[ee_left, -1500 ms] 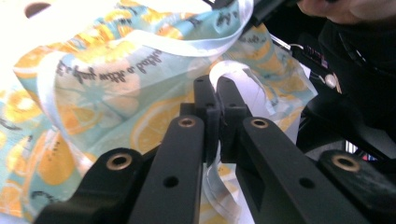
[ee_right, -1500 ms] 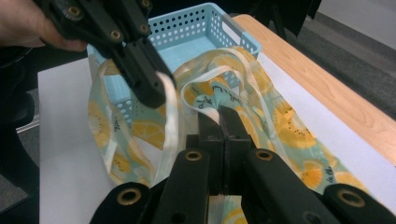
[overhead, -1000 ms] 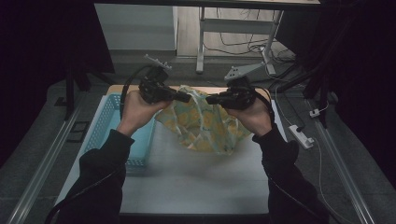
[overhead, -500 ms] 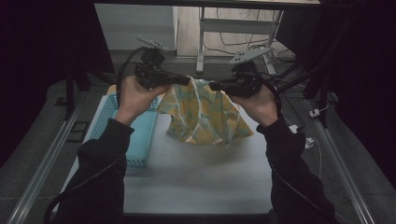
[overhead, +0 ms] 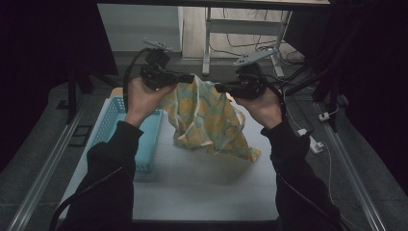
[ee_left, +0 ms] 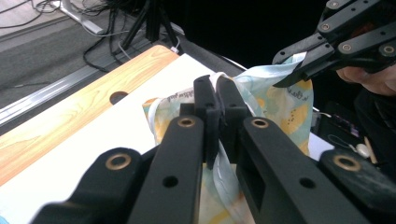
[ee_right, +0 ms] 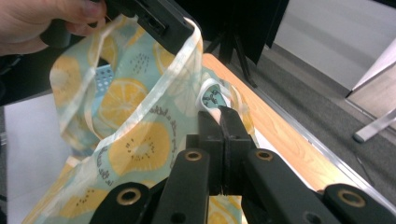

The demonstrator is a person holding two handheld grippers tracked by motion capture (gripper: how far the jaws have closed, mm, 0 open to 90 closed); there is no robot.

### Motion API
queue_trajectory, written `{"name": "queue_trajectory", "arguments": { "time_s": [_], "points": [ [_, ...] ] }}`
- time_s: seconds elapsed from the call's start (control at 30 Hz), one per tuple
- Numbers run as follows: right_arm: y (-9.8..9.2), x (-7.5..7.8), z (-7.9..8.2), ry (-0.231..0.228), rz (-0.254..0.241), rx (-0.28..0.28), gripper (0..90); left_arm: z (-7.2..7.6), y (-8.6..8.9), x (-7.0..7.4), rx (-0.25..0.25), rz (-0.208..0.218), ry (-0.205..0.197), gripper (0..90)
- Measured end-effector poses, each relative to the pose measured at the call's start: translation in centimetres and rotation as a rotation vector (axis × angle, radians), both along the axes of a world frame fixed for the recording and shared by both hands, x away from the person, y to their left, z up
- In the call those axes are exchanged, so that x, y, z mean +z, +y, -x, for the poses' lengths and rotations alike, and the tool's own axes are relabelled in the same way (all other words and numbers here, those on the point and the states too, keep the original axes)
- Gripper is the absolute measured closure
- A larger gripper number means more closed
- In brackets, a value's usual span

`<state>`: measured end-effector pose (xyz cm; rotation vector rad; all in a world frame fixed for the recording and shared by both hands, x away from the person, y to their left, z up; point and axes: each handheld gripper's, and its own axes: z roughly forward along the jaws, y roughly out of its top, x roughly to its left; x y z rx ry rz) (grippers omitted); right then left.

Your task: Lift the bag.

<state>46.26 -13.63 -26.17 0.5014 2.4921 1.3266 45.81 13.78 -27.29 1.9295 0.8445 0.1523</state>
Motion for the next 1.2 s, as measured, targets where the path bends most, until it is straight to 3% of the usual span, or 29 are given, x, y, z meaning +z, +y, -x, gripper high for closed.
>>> {"name": "queue_trajectory", "arguments": {
  "time_s": [0.4,0.6,0.87,1.03,1.2],
  "points": [
    [1.0,-3.6,-1.7,0.028,0.04,-0.038,88.7,-1.7,-1.1,-3.1,0.045,-0.082,0.004,86.2],
    [1.0,-5.0,-2.3,0.057,0.047,-0.044,88.2,-2.0,-1.3,-4.2,0.039,-0.104,0.008,83.3],
    [-0.6,-4.8,-1.7,0.043,-0.016,-0.064,72.4,-0.6,0.2,-4.5,0.032,-0.079,-0.013,51.4],
    [-1.5,-5.0,-1.2,0.046,-0.034,-0.074,63.0,0.6,1.3,-4.7,0.005,-0.063,-0.037,37.3],
    [-2.0,-5.3,-0.5,0.053,-0.041,-0.073,54.5,2.2,2.2,-5.1,0.006,-0.09,-0.065,24.8]
  ]
}}
